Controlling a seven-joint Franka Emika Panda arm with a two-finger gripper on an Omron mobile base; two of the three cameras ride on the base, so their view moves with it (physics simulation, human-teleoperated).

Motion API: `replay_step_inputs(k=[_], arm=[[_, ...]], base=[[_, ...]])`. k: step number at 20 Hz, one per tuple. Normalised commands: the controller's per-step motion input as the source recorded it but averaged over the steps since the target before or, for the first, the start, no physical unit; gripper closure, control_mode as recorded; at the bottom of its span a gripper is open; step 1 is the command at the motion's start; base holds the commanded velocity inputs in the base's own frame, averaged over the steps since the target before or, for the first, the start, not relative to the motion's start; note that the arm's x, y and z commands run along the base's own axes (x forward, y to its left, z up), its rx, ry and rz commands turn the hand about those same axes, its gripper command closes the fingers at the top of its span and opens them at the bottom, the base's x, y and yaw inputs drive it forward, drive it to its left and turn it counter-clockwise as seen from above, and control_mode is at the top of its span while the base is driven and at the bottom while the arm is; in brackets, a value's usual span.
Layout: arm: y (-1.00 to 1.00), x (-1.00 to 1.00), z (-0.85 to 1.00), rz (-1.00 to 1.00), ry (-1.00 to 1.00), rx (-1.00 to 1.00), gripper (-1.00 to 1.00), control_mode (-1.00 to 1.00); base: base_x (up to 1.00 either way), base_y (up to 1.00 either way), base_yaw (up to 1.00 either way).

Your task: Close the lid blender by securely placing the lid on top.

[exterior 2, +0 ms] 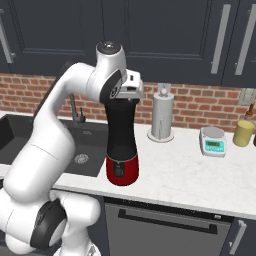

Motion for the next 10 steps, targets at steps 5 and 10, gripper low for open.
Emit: replay_step_inputs(k=[5, 10], arm=[[0.0, -0.45, 0.01, 0.0, 0.0, 0.0, -1.0, -1.0], [-0.01, -0.55, 0.17, -0.01, -0.05, 0.0, -1.0, -1.0]], base=[[0.0, 0.0, 0.0], [0.0, 0.0, 0.0]])
